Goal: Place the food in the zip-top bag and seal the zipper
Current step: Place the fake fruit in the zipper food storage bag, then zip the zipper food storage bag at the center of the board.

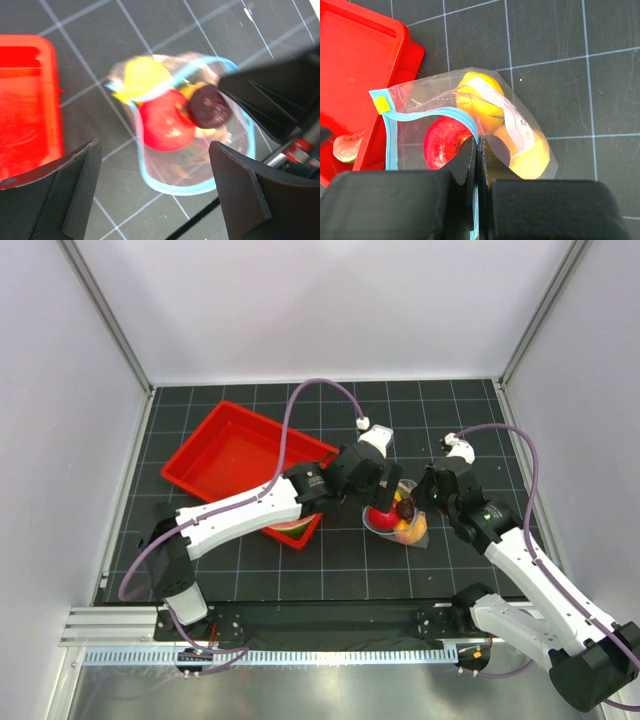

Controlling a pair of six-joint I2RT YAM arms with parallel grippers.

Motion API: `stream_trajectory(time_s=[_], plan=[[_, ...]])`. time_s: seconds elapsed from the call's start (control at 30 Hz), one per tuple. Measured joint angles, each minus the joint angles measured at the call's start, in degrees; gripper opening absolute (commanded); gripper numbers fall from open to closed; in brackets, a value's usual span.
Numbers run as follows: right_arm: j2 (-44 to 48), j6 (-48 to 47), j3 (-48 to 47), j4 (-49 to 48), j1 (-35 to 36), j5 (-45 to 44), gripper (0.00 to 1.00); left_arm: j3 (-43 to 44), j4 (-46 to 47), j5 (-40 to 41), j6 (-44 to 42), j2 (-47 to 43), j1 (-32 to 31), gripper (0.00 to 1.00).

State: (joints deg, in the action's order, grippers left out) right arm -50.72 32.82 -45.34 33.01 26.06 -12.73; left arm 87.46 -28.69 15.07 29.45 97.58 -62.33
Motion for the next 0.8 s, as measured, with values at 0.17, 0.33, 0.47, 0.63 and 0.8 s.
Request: stream_trajectory(time_s=[0.17,0.33,0.47,0.63,0.8], plan=[[0.0,-1.0,0.0,0.0,0.0,0.0,0.01,0.0,-1.0,-0.5,0.1,-0.7,3.9,0.78],[0.0,-2.4,-0.1,0.0,0.0,0.0,0.01,-0.1,-0.9,-3.2,0.3,0.2,5.8,0.68],[0.0,-3.6,-0.2,0.0,0.0,0.5,0.01,-1.6,0.8,-6.0,1.6,1.6,5.8,0.54],[0.0,-4.7,-0.7,0.1,0.0,1.3,0.01,-2.0,2.4,-9.8,2.9,3.9,5.8,0.34],[-0.2,-6.4,-1.4,0.5,0.0,4.5,0.01,-6.2,7.0,-11.2,5.4,3.8,6.0,0.0]])
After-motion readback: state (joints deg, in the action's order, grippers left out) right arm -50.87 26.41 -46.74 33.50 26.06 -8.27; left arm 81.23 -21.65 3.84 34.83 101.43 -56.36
